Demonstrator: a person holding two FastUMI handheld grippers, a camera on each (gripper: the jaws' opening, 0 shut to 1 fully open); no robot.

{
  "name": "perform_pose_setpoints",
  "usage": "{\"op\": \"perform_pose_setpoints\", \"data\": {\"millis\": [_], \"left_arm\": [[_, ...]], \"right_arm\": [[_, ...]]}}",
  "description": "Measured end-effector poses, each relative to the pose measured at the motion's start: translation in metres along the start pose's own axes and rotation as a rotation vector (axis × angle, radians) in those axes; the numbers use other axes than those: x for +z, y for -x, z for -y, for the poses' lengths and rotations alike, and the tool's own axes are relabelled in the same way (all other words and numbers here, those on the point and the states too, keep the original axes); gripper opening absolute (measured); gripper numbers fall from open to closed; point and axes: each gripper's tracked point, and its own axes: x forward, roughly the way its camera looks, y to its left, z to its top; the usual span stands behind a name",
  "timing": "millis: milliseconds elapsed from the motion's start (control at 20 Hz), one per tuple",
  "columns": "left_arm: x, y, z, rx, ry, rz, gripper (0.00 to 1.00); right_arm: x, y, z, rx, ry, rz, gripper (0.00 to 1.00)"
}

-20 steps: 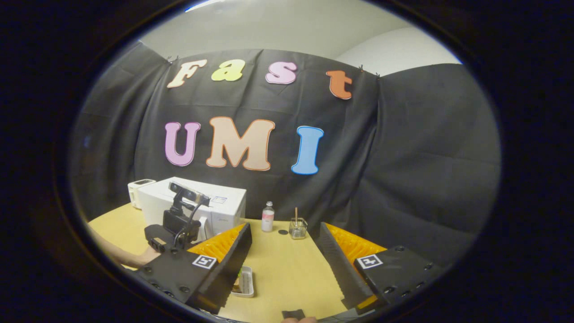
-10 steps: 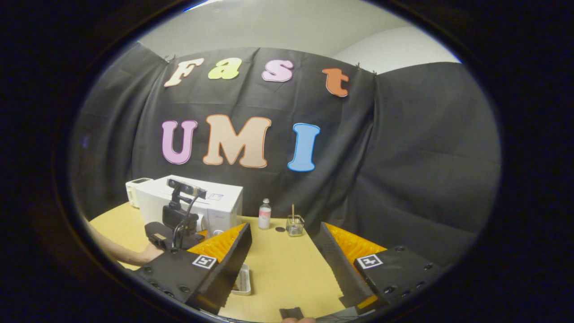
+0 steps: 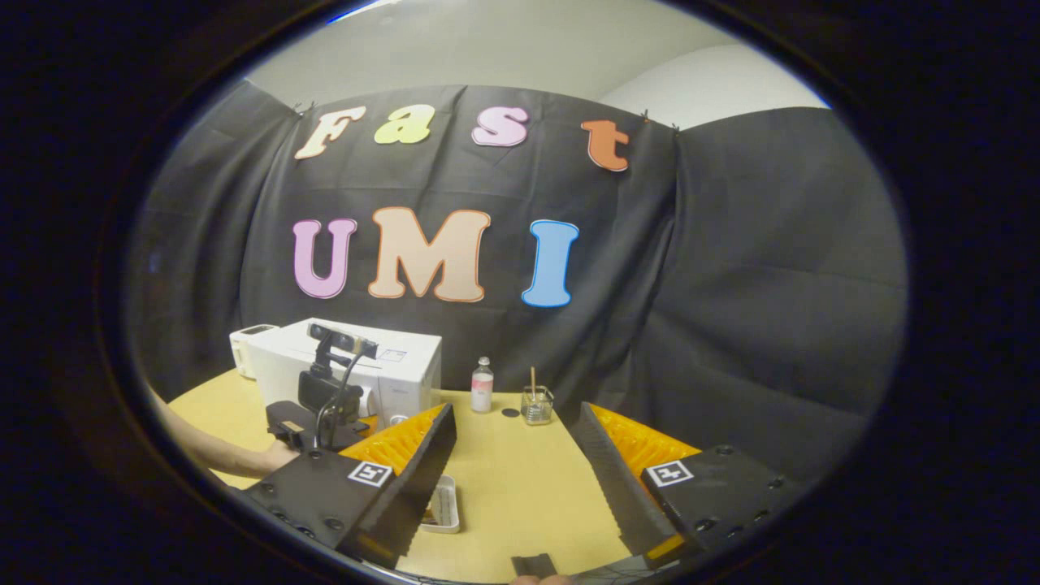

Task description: Open the microwave oven with the left hand, put the food in, and close the microwave oven.

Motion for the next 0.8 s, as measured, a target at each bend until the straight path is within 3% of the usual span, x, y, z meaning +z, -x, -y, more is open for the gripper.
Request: {"op": "perform_pose_setpoints", "data": {"millis": [200, 250, 300, 400, 550, 800], "left_arm": [[-0.007, 0.007, 0.001, -0.039, -0.016, -0.047, 0.03], [-0.016, 0.020, 0.003, -0.053, 0.005, -0.075, 0.03], [-0.012, 0.033, 0.005, -0.068, -0.004, -0.031, 0.02], [-0.026, 0.063, 0.005, -0.100, -0.065, -0.028, 0.03], [-0.044, 0.108, -0.003, -0.149, -0.014, -0.064, 0.03], [-0.066, 0.175, -0.032, -0.108, 0.026, -0.061, 0.04]], "right_arm": [[0.003, -0.003, -0.003, 0.006, -0.001, 0.021, 0.97], [0.003, -0.004, -0.003, 0.007, -0.001, 0.023, 0.97], [0.004, -0.006, -0.005, 0.007, -0.006, 0.029, 0.97], [0.004, -0.012, -0.006, 0.007, -0.024, 0.035, 0.97], [-0.002, -0.021, -0.017, 0.035, -0.040, 0.024, 0.97], [-0.014, -0.038, -0.043, 0.092, -0.038, -0.002, 0.97]]}}
